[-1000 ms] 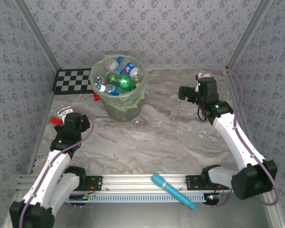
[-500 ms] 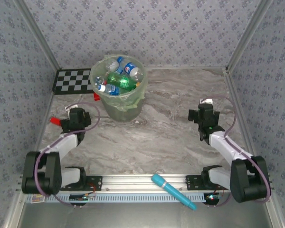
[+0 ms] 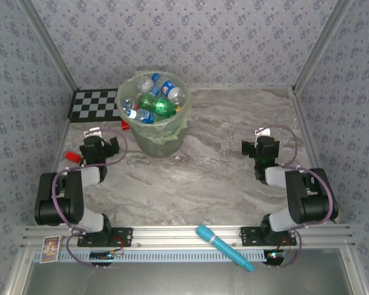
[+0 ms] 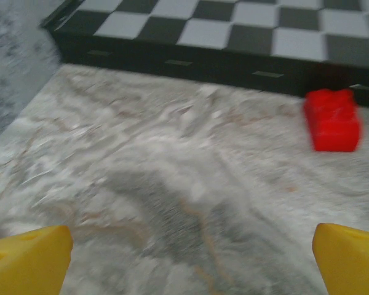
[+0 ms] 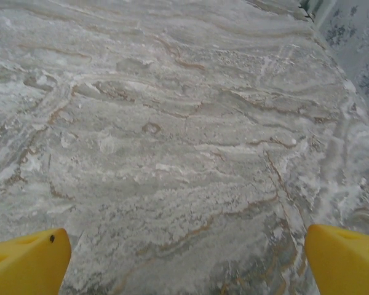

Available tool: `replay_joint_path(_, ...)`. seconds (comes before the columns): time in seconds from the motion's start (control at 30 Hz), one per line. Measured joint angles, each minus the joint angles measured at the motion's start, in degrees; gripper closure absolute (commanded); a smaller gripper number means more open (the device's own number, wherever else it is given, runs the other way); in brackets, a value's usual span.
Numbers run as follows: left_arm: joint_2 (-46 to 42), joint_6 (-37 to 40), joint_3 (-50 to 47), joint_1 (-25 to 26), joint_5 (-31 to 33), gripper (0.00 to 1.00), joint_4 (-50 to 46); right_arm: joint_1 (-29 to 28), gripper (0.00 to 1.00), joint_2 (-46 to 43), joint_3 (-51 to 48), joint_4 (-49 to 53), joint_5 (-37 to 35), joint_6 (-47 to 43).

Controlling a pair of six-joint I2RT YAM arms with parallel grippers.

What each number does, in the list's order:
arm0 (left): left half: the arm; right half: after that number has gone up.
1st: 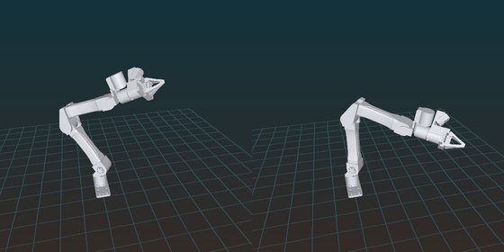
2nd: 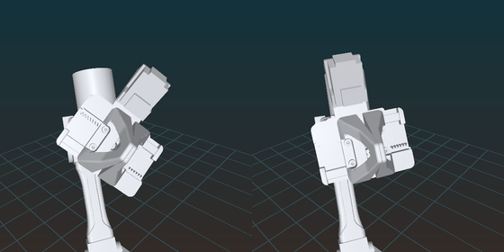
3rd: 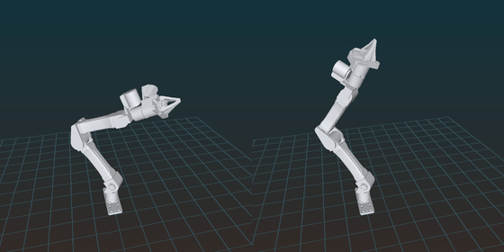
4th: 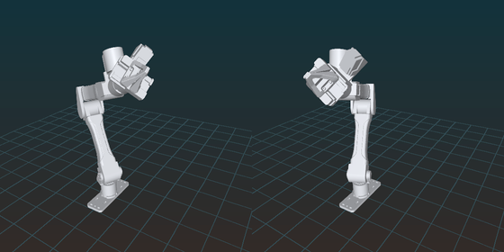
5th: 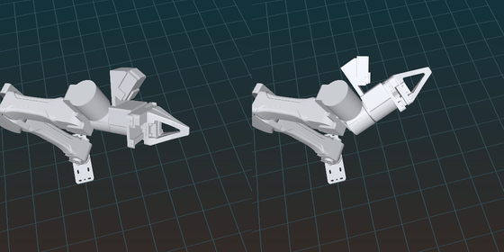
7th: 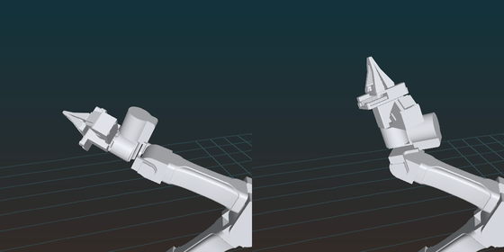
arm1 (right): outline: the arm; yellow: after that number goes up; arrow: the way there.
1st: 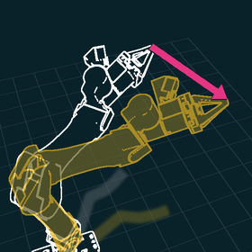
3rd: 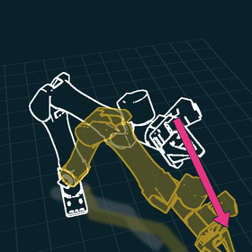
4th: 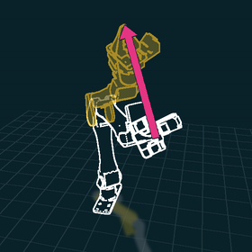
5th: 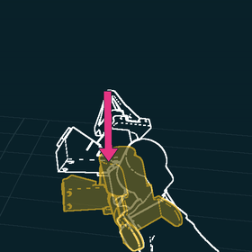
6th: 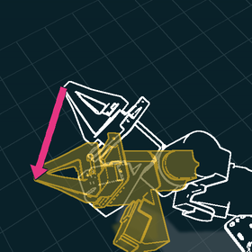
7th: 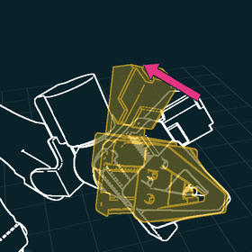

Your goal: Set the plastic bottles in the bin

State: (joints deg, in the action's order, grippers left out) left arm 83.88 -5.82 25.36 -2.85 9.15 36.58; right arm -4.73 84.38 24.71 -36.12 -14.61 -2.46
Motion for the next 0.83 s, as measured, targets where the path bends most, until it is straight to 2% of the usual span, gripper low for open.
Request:
replay_joint_path(0.07,2.14,1.01,-0.87,0.04,-3.19,0.0,4.2,1.88,0.01,0.26,-1.29,-3.89,2.99,0.02)
replay_joint_path(0.17,4.17,2.05,-1.68,0.39,-5.81,0.0,5.55,4.48,0.01,2.38,-4.44,-10.88,7.15,0.02)
replay_joint_path(0.4,4.35,3.26,-1.79,0.72,-7.5,0.0,7.17,5.33,0.01,3.08,-4.07,-10.99,10.93,0.07)
replay_joint_path(0.83,4.35,3.87,-1.79,1.75,-7.39,0.0,7.19,5.88,0.0,3.08,-3.87,-11.32,12.39,0.09)
